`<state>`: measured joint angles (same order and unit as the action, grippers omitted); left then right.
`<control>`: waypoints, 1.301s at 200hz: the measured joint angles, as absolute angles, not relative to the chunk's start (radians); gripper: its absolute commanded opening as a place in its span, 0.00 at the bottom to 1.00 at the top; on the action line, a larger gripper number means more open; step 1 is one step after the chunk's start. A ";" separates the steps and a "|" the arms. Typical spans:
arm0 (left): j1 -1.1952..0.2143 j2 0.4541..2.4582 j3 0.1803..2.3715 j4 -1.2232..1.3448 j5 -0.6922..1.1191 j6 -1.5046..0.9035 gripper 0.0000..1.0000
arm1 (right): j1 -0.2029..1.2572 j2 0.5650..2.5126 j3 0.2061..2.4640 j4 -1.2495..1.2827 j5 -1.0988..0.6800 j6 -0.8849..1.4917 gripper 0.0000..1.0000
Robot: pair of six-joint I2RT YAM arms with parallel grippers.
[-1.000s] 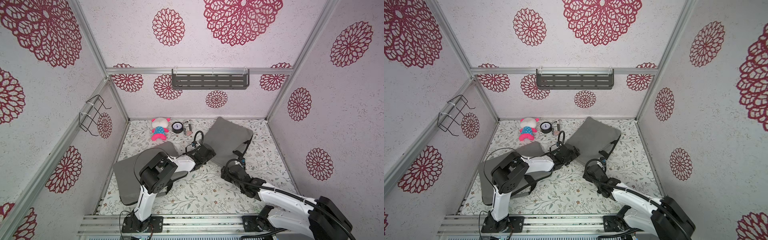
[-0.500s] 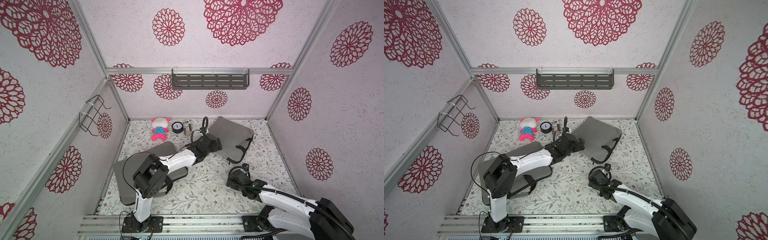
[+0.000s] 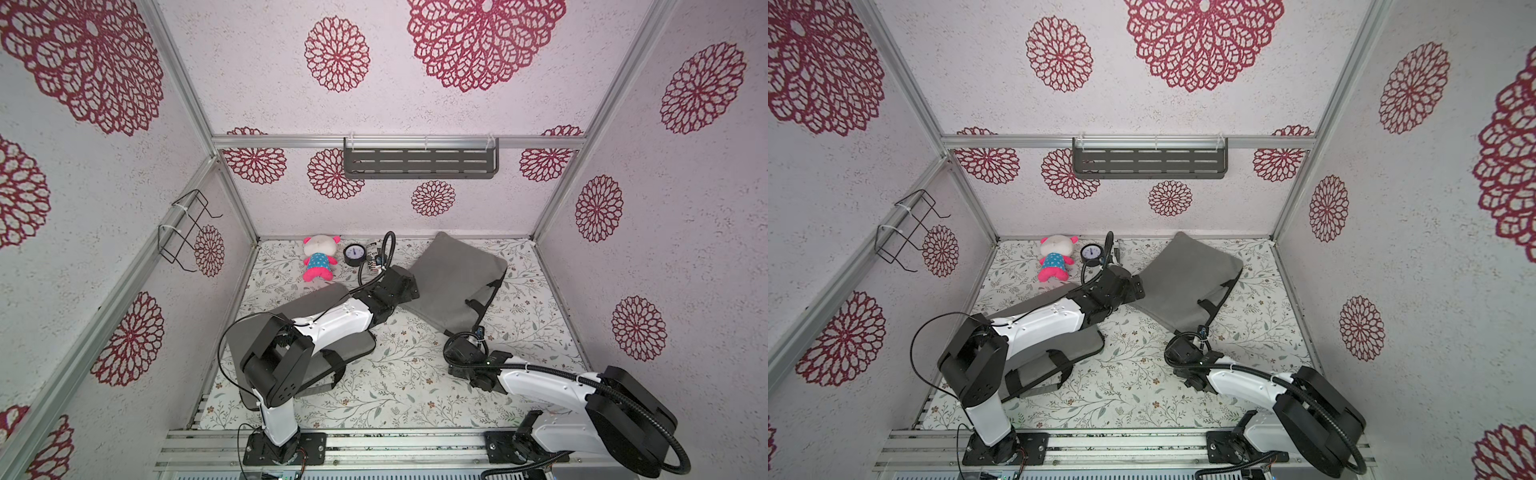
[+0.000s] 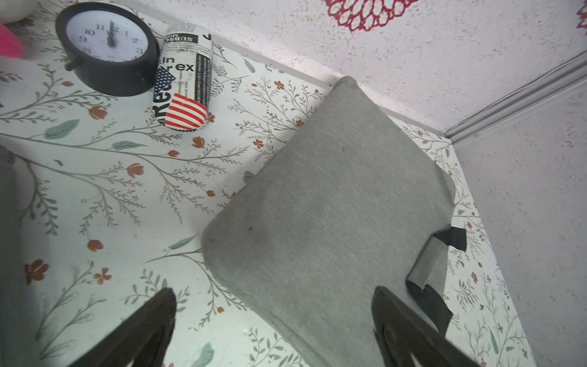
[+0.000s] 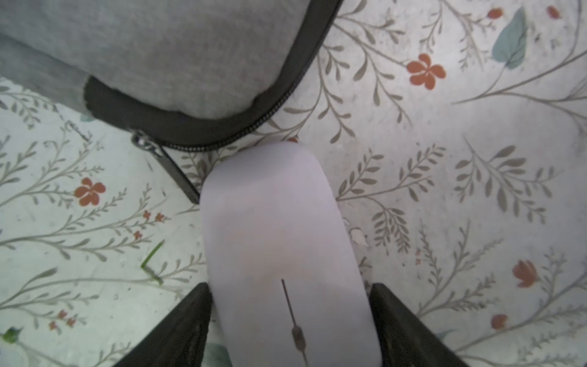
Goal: Put the mouse into the laptop bag
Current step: Pick up the mouse from the center of the board, then open the zippered laptop bag at the center of the board.
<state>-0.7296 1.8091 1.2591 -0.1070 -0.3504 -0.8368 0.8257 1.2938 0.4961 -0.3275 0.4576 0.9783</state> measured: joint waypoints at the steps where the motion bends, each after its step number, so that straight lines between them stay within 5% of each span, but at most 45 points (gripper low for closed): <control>1: -0.728 1.809 1.260 -0.106 -0.347 -0.836 0.98 | 0.825 1.296 0.497 -0.328 0.459 0.981 0.73; 51: -0.722 1.861 1.387 -0.048 -0.219 -0.757 0.98 | 0.791 1.325 0.521 -0.334 0.465 1.007 0.47; 124: -0.701 2.109 1.605 -0.036 0.042 -0.667 0.98 | 0.675 1.051 0.422 -0.402 0.434 1.013 0.46; 180: -0.739 2.238 1.782 -0.167 0.173 -0.529 0.98 | 0.422 0.753 0.400 -0.498 0.391 0.955 0.46; 260: -0.859 2.496 2.210 -0.445 0.140 -0.385 0.98 | 0.161 0.881 0.384 -0.407 0.245 0.831 0.44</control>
<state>-0.8593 2.4962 2.2105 -0.4454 0.1402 -0.3855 0.1612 0.8814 0.3836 -0.4072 0.2455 0.8310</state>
